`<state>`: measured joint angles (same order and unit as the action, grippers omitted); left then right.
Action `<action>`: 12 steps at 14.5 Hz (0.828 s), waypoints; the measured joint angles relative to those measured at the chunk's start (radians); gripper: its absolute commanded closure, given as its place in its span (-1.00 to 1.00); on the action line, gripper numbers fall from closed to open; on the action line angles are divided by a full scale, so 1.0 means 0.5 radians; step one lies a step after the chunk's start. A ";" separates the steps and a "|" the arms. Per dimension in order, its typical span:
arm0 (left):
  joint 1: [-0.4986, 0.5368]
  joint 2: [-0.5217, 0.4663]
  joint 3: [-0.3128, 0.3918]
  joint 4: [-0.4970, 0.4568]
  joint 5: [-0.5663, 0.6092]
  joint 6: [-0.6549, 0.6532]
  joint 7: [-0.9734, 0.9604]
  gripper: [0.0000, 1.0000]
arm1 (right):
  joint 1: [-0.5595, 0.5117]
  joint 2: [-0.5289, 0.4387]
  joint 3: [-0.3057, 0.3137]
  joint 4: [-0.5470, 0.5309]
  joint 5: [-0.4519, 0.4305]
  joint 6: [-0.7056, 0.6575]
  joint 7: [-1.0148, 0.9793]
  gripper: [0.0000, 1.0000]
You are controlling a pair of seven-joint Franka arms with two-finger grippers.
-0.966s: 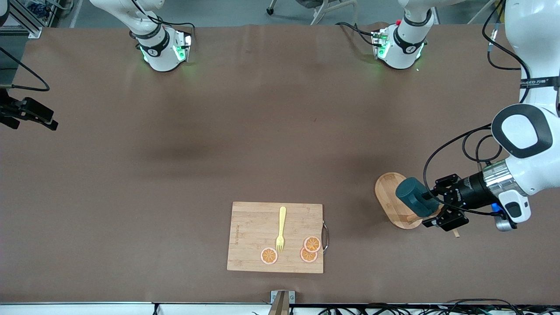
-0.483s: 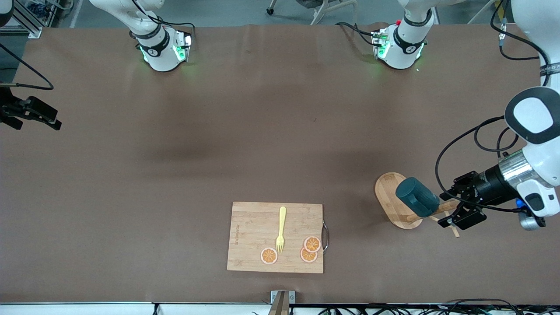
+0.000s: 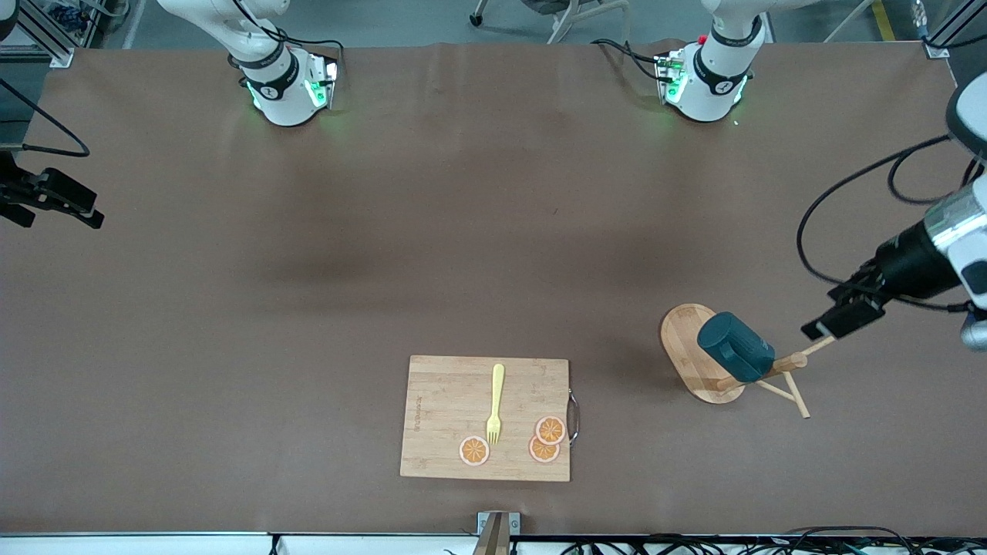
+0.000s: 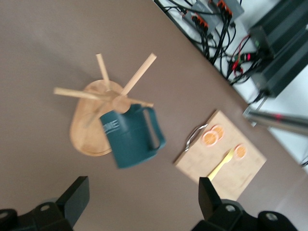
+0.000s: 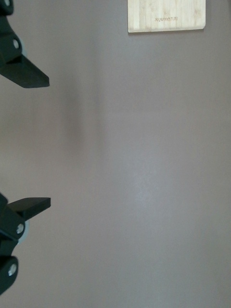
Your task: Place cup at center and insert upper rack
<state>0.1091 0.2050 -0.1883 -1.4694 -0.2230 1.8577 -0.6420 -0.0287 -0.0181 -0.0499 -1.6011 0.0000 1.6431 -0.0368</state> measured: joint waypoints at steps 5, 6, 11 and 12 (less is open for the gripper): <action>0.079 -0.243 0.006 -0.004 0.105 -0.351 0.646 -1.00 | -0.015 0.000 -0.002 0.000 -0.003 -0.101 0.000 -1.00; 0.105 -0.273 0.007 -0.006 0.115 -0.389 0.812 -1.00 | -0.014 0.000 0.000 0.000 -0.003 -0.106 0.000 -1.00; 0.120 -0.372 -0.023 -0.008 0.323 -0.554 1.147 -0.99 | -0.023 0.000 -0.005 0.018 -0.003 -0.104 0.000 -1.00; 0.119 -0.404 -0.027 -0.007 0.326 -0.582 1.190 -0.99 | -0.023 0.000 -0.004 0.025 -0.003 -0.102 0.000 -1.00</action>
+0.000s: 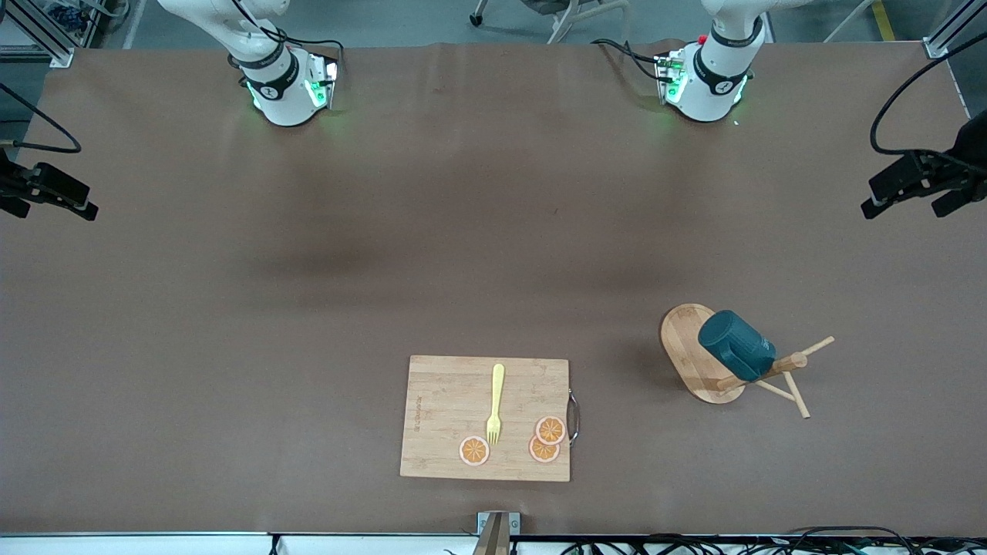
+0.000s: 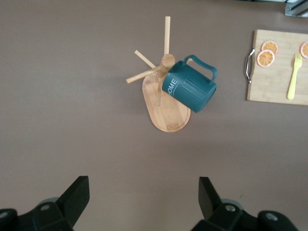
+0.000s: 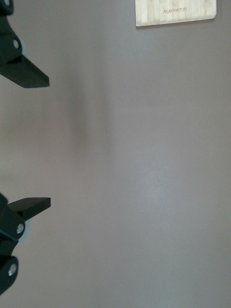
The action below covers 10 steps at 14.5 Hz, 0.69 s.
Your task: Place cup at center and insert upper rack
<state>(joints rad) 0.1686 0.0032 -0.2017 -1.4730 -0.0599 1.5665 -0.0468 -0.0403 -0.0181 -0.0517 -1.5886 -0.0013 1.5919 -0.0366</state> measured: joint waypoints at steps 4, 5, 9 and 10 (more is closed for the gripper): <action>0.000 -0.088 0.001 -0.007 0.003 -0.064 0.086 -1.00 | -0.007 0.000 -0.003 0.005 0.000 0.000 0.000 -1.00; 0.000 -0.084 0.000 -0.016 0.003 -0.066 0.087 -1.00 | -0.007 0.000 -0.003 0.005 0.000 0.000 0.000 -1.00; 0.001 -0.048 0.001 -0.046 0.003 -0.057 0.087 -1.00 | -0.007 0.000 0.001 -0.008 0.000 -0.007 0.000 -1.00; 0.001 -0.044 0.001 -0.046 0.003 -0.043 0.087 -1.00 | -0.008 0.000 0.000 -0.014 0.000 -0.007 0.000 -1.00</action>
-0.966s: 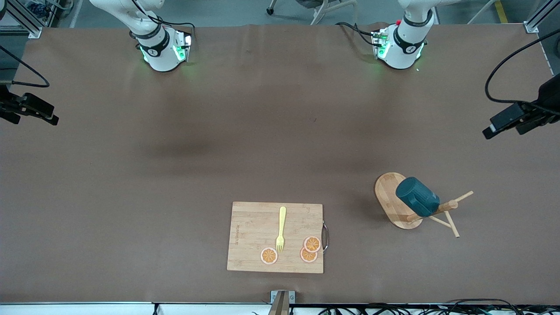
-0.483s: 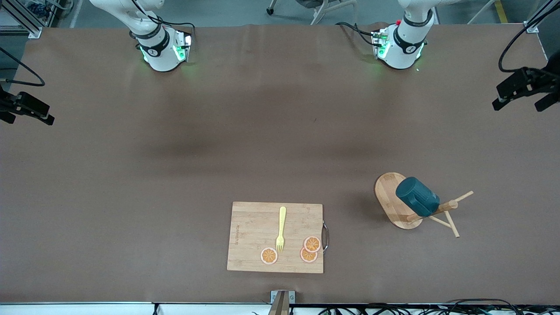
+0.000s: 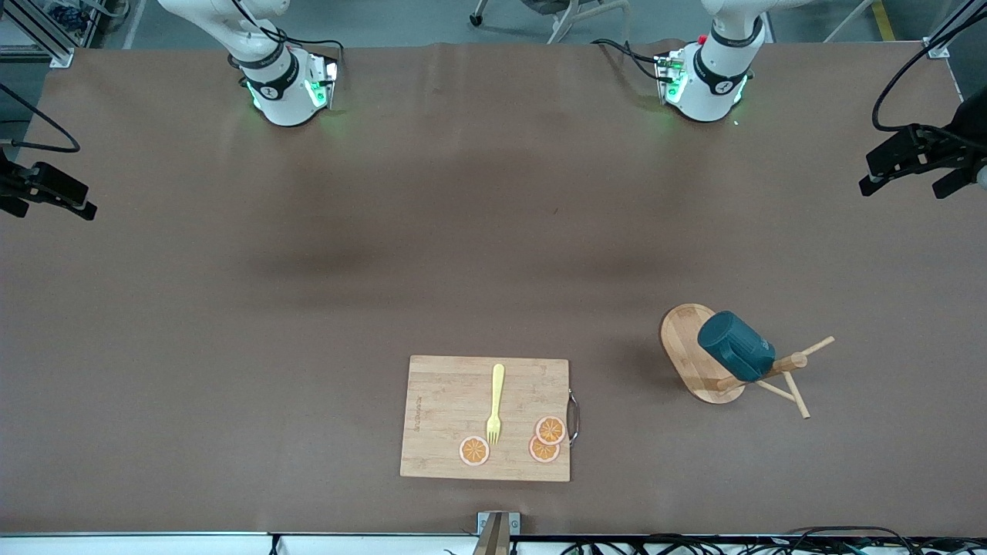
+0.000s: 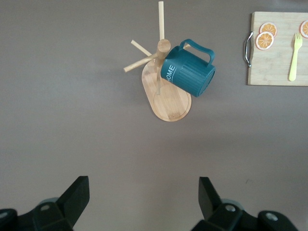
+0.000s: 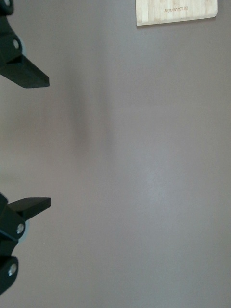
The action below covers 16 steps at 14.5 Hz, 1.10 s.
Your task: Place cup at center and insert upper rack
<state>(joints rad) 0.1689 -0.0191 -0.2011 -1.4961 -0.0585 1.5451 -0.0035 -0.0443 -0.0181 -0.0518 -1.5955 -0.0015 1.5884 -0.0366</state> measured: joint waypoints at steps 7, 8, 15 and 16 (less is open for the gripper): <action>0.001 0.017 0.002 0.000 0.003 0.037 0.000 -1.00 | -0.002 -0.032 -0.001 -0.081 -0.039 0.062 0.000 -1.00; 0.001 0.025 0.002 0.000 0.003 0.044 0.000 -1.00 | -0.002 -0.067 -0.001 -0.133 -0.040 0.089 0.000 -1.00; -0.144 0.040 0.154 0.000 0.003 0.055 0.002 -1.00 | -0.002 -0.209 0.000 -0.249 -0.039 0.001 0.001 -1.00; -0.206 0.040 0.217 0.000 0.003 0.055 0.002 -1.00 | -0.002 -0.212 0.002 -0.244 -0.039 0.001 0.001 -1.00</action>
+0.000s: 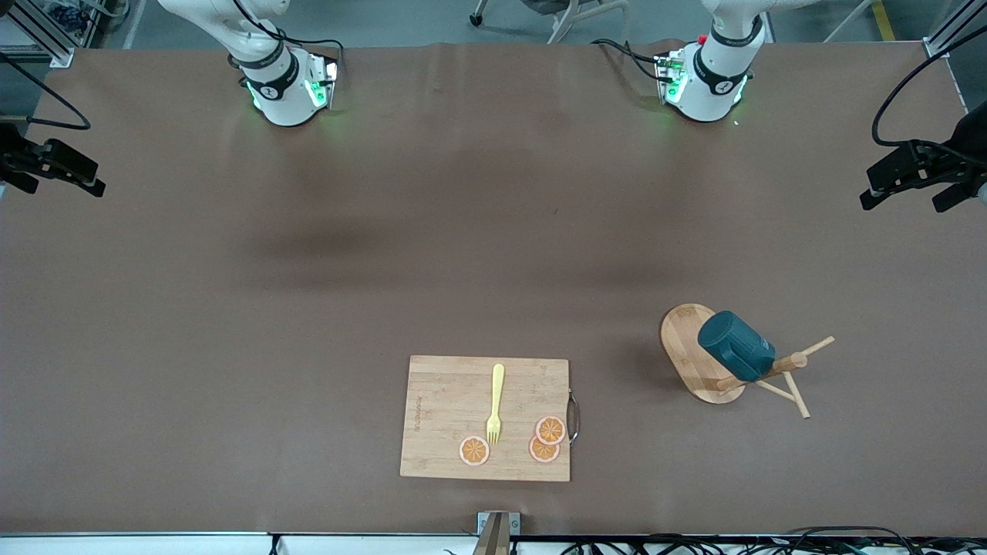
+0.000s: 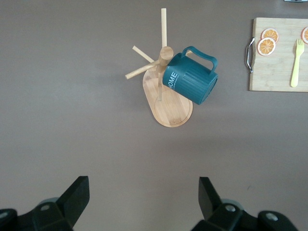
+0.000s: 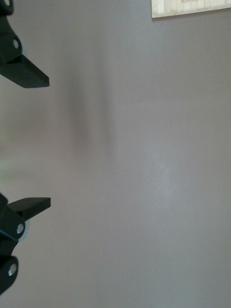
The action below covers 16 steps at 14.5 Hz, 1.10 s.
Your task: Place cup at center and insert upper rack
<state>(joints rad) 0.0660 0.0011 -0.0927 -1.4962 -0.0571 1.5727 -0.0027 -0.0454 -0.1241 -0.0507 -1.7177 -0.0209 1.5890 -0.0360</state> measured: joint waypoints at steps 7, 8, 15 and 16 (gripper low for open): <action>-0.089 0.000 0.070 0.000 0.000 0.001 0.000 -1.00 | 0.001 -0.001 0.007 0.013 -0.002 0.030 0.000 -1.00; -0.088 0.000 0.071 0.000 0.000 0.001 0.000 -1.00 | 0.001 -0.001 0.007 0.013 -0.002 0.046 0.001 -1.00; -0.085 0.000 0.077 0.001 0.031 0.048 0.001 -1.00 | 0.001 0.000 0.006 0.012 -0.002 0.105 0.002 -1.00; -0.087 0.000 0.074 0.002 0.073 0.051 0.001 -1.00 | 0.000 0.000 0.006 0.012 -0.002 0.105 0.002 -1.00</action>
<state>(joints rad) 0.0227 0.0011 -0.0559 -1.4954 -0.0204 1.5984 -0.0020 -0.0453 -0.1241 -0.0479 -1.7118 -0.0219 1.6417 -0.0348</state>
